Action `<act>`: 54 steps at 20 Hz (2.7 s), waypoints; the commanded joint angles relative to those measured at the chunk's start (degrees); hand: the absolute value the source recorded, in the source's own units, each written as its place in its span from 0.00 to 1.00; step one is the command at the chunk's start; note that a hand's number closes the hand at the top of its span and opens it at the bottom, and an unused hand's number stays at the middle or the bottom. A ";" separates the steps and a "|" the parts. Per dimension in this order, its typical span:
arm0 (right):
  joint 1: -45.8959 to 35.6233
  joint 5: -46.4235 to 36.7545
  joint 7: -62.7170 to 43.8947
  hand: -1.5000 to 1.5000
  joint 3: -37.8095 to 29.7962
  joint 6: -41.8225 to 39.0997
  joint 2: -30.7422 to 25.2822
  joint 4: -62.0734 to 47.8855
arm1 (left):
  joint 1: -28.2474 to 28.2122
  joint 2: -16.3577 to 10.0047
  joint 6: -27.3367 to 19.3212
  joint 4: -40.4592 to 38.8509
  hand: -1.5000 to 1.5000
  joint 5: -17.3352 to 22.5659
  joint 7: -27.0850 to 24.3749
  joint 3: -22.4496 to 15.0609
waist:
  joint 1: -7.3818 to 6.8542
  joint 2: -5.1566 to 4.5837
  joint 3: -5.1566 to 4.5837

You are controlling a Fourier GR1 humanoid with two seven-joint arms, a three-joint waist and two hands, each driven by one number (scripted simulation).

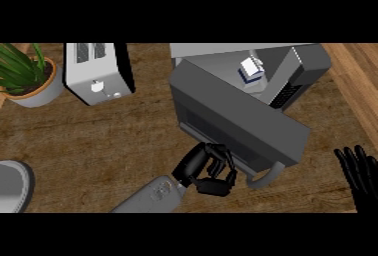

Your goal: Pick up the milk, place it into the microwave and close the microwave

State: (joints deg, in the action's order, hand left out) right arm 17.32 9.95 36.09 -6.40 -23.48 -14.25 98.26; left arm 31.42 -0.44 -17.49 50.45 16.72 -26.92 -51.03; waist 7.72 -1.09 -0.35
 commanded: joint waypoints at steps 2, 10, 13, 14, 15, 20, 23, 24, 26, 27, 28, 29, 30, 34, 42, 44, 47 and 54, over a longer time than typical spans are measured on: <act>0.46 1.65 -3.49 0.00 2.14 -1.97 -0.57 4.93 | 3.76 0.42 -3.93 1.24 1.00 7.66 -0.94 -2.20 | 1.54 -0.42 -0.07; -0.22 2.93 -5.92 0.00 0.00 -3.90 -4.80 7.66 | 5.64 0.43 -14.55 3.34 1.00 15.78 -5.26 -1.10 | 3.98 -0.78 -0.10; -1.83 3.99 -8.12 0.00 -1.27 -3.89 -6.63 9.63 | 8.37 0.43 -17.44 2.01 1.00 18.33 -4.06 -0.08 | 5.23 -1.20 -0.17; -2.31 4.91 -7.53 0.00 -2.16 -4.38 -7.15 10.06 | 8.66 0.43 -18.51 1.95 1.00 19.62 -3.52 -0.09 | 5.54 -1.11 -0.09; -2.65 5.44 -7.60 0.00 -2.44 -3.91 -6.64 9.43 | 10.63 0.44 -19.32 1.44 1.00 20.26 -2.71 0.10 | 5.78 -1.23 0.01; -5.66 4.96 -8.87 0.00 -4.67 -3.45 -9.53 11.01 | 13.67 0.44 -21.93 -1.20 0.00 24.19 -1.33 0.33 | 7.38 -1.88 -0.03; -8.89 -2.54 -7.28 1.00 -10.17 0.35 -14.27 13.53 | 14.92 0.44 -23.92 -1.75 0.00 26.04 -0.21 0.96 | 8.67 -1.64 -0.17; -9.19 -2.74 -7.12 1.00 -11.74 0.76 -15.14 12.96 | 14.94 0.44 -24.43 -2.06 0.00 27.19 -1.10 2.22 | 8.36 -1.88 -0.14; -10.69 -4.46 -7.17 1.00 -11.65 1.90 -15.45 12.84 | 16.38 0.44 -24.86 -1.57 0.00 29.34 -1.26 3.28 | 8.28 -2.53 -0.13; -11.01 -4.32 -7.43 1.00 -11.87 1.61 -16.13 13.16 | 16.74 0.44 -25.78 -2.23 0.00 29.56 -1.83 3.47 | 9.05 -2.77 -0.17; -11.39 -5.07 -7.10 1.00 -11.88 2.10 -16.10 13.42 | 17.08 0.44 -25.83 -2.38 0.00 30.52 -2.57 4.31 | 8.72 -2.80 -0.15; -11.99 -5.05 -7.60 1.00 -12.43 1.86 -17.13 13.27 | 17.90 0.44 -25.40 -3.20 0.00 31.05 -2.73 4.71 | 8.74 -3.09 -0.16; -12.51 -5.34 -7.64 1.00 -12.64 2.55 -16.95 13.35 | 18.02 0.44 -25.69 -3.43 0.00 31.59 -3.56 5.09 | 8.48 -3.10 -0.14; -14.00 -6.22 -8.09 1.00 -12.38 2.78 -17.64 12.41 | 18.53 0.44 -26.25 -3.60 0.00 33.89 -4.18 4.69 | 8.38 -3.71 0.00; -17.68 -6.13 -8.53 1.00 -12.67 3.30 -18.59 10.90 | 20.06 0.44 -26.92 -4.37 0.00 36.96 -6.10 4.12 | 8.31 -4.26 0.10; -17.64 -6.48 -8.58 1.00 -12.44 3.09 -18.81 10.56 | 19.71 0.44 -26.54 -4.73 0.00 37.80 -6.93 4.08 | 8.80 -4.52 0.10; -18.92 -5.80 -8.80 1.00 -12.56 3.16 -18.85 10.07 | 19.82 0.44 -26.93 -5.35 0.00 38.76 -7.87 3.84 | 8.95 -4.49 0.12; -19.23 6.66 -11.35 0.00 -8.00 -1.23 -11.89 4.17 | 20.82 0.44 -26.52 -5.67 0.00 40.23 -9.05 2.64 | 7.92 -4.95 0.50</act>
State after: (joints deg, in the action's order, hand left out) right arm -1.63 11.32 26.05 -16.02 -22.59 -28.46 105.06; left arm 48.85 0.03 -42.99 48.45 55.32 -36.26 -51.39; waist 15.69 -5.55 0.14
